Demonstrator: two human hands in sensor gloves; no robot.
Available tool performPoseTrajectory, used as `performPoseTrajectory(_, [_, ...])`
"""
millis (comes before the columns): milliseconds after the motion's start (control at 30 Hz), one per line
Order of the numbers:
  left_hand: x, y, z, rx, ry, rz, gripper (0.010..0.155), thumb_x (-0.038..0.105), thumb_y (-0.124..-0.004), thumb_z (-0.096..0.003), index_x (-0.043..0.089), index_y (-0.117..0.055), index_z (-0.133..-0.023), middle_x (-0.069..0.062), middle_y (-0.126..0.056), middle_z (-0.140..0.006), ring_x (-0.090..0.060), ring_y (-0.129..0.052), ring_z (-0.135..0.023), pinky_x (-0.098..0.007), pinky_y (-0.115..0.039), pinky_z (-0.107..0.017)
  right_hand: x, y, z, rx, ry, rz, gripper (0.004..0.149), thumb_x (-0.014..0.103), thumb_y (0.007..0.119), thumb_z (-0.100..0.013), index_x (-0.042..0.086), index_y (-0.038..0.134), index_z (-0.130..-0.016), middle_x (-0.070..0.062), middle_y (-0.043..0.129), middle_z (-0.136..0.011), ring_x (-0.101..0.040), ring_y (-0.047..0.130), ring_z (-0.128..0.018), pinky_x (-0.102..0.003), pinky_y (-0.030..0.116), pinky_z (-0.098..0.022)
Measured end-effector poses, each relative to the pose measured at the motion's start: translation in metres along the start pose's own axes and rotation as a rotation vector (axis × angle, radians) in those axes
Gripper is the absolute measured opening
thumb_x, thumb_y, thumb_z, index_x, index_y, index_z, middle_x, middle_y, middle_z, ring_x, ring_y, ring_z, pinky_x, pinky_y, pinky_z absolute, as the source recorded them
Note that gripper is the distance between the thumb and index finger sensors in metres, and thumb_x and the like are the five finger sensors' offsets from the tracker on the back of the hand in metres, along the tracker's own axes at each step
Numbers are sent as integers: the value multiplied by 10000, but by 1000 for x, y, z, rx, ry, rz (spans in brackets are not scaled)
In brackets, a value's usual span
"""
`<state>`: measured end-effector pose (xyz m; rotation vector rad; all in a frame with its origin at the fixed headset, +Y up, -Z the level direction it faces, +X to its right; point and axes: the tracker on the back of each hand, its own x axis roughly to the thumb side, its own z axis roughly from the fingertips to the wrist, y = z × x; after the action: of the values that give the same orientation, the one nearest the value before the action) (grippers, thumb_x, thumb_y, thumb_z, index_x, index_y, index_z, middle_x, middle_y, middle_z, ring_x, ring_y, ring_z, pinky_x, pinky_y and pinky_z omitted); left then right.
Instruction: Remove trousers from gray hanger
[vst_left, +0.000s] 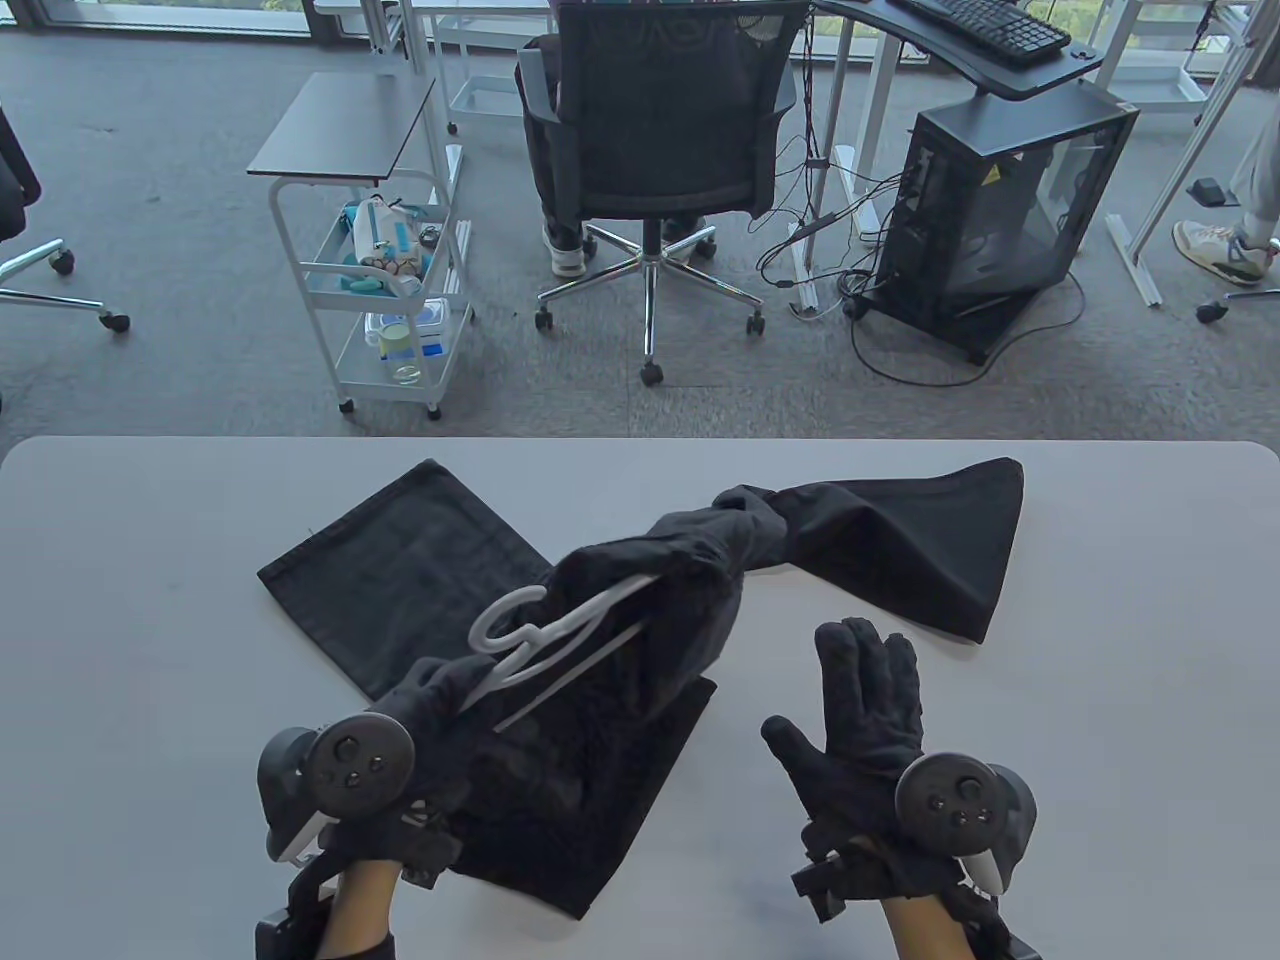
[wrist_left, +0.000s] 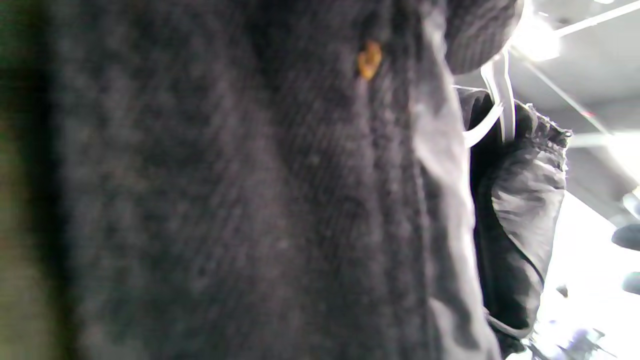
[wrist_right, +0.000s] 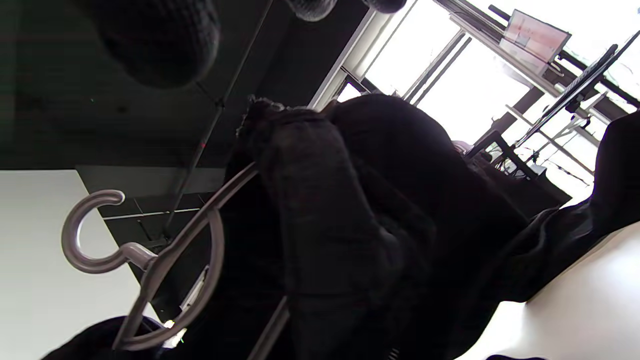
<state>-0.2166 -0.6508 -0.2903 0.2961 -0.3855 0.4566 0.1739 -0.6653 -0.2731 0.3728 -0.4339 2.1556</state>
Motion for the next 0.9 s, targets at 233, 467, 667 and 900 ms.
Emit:
performPoseTrajectory(233, [39, -29, 6, -119, -239, -107, 446, 550, -722, -462, 469, -716, -901, 122, -910, -803, -71, -1089, -640, -418, -948, -552, -23, 4, 1, 17, 170, 26, 1037, 756, 702, -434, 145, 252, -1142, -175, 157, -1186, -786, 151, -889, -897, 340, -463])
performPoseTrajectory(467, [36, -32, 3, -112, -170, -131, 453, 558, -703, -462, 465, -707, -905, 128, -911, -798, -37, -1090, -634, -393, -975, -560, -64, 10, 0, 146, 366, -7, 1003, 731, 747, -442, 208, 257, -1142, -173, 231, -1170, -779, 372, -892, -857, 495, -480])
performPoseTrajectory(667, [33, -29, 6, -71, -154, -160, 448, 550, -708, -471, 462, -701, -910, 120, -903, -812, -68, -1086, -643, -411, -957, -568, -70, 10, -4, 83, 242, -251, 926, 741, 674, -443, 167, 397, -1115, -226, 288, -1117, -623, 485, -927, -753, 568, -545])
performPoseTrajectory(900, [36, -31, 9, -55, -159, -142, 445, 552, -708, -475, 465, -696, -912, 114, -894, -830, -80, -1082, -659, -415, -942, -584, -66, 0, 1, -175, 256, -320, 659, 597, 736, -510, 125, 709, -970, -228, 570, -1019, -583, 679, -817, -699, 692, -481])
